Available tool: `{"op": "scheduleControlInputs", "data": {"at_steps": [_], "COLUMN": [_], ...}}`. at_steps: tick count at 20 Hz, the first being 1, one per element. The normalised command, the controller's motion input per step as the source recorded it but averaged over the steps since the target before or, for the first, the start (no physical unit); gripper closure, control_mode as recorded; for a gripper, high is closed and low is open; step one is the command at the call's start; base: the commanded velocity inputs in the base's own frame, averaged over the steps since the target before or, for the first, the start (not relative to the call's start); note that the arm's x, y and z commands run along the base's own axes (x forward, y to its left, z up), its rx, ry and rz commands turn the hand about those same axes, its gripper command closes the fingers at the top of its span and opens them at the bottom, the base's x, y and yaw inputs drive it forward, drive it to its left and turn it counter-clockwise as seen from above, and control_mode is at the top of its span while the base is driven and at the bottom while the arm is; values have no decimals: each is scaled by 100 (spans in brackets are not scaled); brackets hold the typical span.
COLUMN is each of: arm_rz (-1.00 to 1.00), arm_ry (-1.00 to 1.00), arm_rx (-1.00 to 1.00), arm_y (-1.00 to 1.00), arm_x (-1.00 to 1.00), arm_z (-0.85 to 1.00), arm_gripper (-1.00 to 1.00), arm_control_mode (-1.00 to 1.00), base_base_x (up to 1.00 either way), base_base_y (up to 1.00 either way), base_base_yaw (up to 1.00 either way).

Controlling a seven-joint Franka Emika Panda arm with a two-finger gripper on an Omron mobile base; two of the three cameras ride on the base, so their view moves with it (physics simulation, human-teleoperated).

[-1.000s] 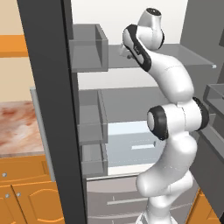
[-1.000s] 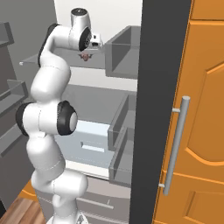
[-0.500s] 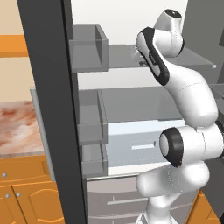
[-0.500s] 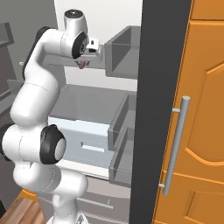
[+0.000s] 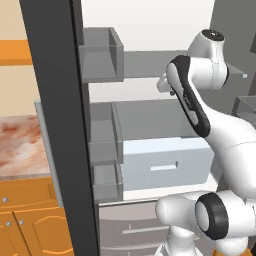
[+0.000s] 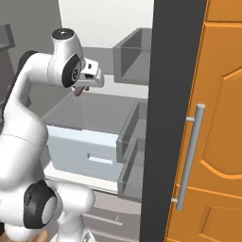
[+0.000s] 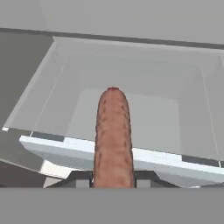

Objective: Retrieve the sausage and cheese from the fridge and place them on the cutting board on the counter.

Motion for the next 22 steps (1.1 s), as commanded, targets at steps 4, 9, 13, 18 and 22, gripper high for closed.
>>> {"op": "scheduleControlInputs", "data": {"at_steps": [4, 9, 13, 18, 22], "arm_rz": [-11, -4, 0, 0, 0], "arm_ry": [21, 24, 4, 0, 0], "arm_rx": [0, 0, 0, 0, 0], "arm_y": [0, 0, 0, 0, 0], "arm_x": [-96, -48, 0, 0, 0], "arm_z": [-75, -85, -12, 0, 0], "arm_gripper": [100, 100, 100, 100, 100], "arm_control_mode": [-100, -100, -100, -100, -100], "base_base_x": [0, 0, 0, 0, 0], "base_base_y": [0, 0, 0, 0, 0], "base_base_yaw": [0, 0, 0, 0, 0]}}
